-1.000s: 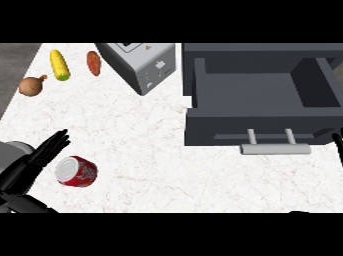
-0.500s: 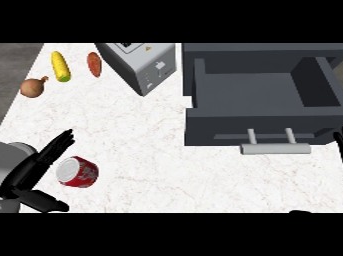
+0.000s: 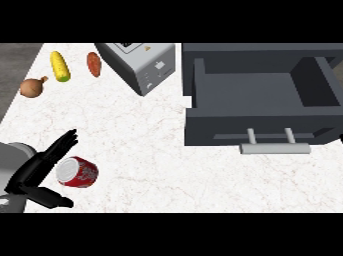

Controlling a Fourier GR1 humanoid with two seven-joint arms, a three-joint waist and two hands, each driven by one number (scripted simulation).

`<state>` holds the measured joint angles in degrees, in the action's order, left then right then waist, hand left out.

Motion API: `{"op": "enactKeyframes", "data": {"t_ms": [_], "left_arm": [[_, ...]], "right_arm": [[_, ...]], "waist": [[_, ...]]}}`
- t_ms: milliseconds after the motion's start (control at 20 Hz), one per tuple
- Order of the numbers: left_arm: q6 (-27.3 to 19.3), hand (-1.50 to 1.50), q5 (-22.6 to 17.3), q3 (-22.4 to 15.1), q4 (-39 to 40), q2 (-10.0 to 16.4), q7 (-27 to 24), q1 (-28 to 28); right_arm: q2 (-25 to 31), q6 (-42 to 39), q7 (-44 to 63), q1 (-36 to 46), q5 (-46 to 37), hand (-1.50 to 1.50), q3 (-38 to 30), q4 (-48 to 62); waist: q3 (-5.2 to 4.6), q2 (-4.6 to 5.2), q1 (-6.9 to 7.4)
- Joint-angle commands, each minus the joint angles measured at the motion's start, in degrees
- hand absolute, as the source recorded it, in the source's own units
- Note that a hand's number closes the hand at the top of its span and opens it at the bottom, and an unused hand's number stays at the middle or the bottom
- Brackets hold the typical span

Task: Pick up the can, place it into the drawer and close the drawer

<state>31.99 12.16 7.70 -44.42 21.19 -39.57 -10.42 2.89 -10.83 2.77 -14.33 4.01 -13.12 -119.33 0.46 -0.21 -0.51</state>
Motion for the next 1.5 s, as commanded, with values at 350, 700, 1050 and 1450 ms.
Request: {"op": "enactKeyframes", "data": {"t_ms": [350, 700, 1050, 1450], "left_arm": [[4.2, -1.50, -0.6, -1.3, 7.7, 0.8, -4.2, -6.0], [1.0, -1.50, 0.0, -3.6, 7.8, -1.8, -6.9, -4.0], [-2.6, -1.50, 2.4, -5.9, 13.4, -4.2, -9.1, -7.8], [2.5, 1.50, -2.0, -7.5, 3.3, -6.2, -2.2, -5.5]], "right_arm": [[1.8, -1.4, 0.8, 1.6, 3.4, -1.50, -4.1, 1.6], [-2.8, 3.4, 5.0, -1.4, -3.7, -1.50, 6.0, -7.7], [1.7, -2.7, 2.6, -0.3, 4.7, -1.50, -3.8, -2.5], [-1.1, -1.1, 3.3, -1.8, 2.5, -1.50, -2.1, -4.3]], "waist": [[-0.48, 0.25, 0.07], [-0.51, 0.18, 0.16], [-0.50, 0.28, -0.16], [-0.44, 0.08, 0.32]]}}
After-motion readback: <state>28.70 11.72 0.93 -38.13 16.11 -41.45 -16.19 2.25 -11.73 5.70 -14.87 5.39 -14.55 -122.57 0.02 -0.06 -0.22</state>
